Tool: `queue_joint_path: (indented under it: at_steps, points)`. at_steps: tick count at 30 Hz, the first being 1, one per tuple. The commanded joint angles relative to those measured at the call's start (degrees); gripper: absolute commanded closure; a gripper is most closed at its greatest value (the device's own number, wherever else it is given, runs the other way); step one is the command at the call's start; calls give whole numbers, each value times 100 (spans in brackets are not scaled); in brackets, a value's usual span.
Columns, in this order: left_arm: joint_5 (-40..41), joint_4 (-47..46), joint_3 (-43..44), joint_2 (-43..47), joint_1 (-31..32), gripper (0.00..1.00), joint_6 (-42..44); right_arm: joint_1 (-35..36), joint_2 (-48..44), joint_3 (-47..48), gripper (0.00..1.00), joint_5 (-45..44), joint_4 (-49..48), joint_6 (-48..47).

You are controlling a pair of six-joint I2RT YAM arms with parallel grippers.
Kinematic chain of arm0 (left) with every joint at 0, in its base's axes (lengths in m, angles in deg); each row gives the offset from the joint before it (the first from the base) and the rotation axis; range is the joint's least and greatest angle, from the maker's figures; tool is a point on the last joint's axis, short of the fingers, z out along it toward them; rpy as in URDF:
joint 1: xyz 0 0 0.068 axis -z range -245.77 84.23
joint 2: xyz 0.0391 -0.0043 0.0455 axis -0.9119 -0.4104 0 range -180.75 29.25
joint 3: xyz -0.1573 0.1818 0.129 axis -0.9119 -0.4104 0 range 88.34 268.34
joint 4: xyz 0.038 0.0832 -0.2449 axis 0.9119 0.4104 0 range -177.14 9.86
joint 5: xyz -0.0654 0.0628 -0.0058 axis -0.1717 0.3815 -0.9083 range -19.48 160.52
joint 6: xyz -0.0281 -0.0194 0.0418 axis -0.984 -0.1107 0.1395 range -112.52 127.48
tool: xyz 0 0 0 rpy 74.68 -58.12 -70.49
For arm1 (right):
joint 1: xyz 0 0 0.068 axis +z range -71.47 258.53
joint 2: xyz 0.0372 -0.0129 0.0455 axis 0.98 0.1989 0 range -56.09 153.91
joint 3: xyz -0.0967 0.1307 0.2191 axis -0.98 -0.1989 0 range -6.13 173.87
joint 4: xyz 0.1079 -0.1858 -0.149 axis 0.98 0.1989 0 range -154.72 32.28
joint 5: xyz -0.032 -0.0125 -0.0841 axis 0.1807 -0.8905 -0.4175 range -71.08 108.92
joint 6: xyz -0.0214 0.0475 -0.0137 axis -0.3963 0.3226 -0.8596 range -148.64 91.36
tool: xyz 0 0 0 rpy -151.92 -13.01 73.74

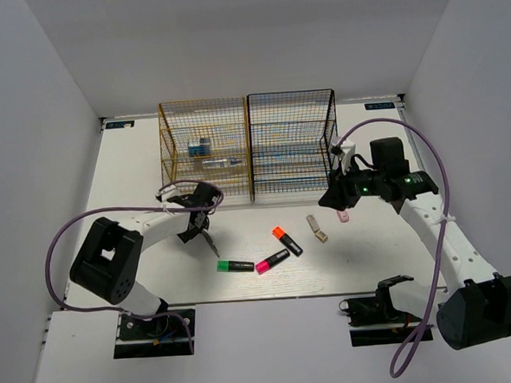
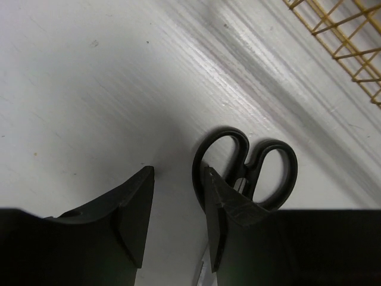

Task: Sort the stationery into containers
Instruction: Pick up the scissors from the center of the board.

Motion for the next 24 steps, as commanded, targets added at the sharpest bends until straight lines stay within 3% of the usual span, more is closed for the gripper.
queue_joint_path:
  at_steps: [1, 5, 11, 18, 24]
  points:
    - [-77, 569, -10, 99, 32, 50, 11, -60, -148, -44, 60, 197, -141, 0]
    - [-33, 657, -343, 318, 59, 50, 2, -87, -183, -44, 60, 241, -140, 0]
    - [-68, 604, -792, 767, 94, 63, -68, -165, -209, -36, 60, 320, -149, 43]
    - [-173, 692, -1117, 802, 94, 99, -252, -236, -253, -36, 60, 390, -141, 61]
    - [-52, 973, -978, 1512, 278, 99, -156, -324, -245, -44, 60, 478, -149, 61]
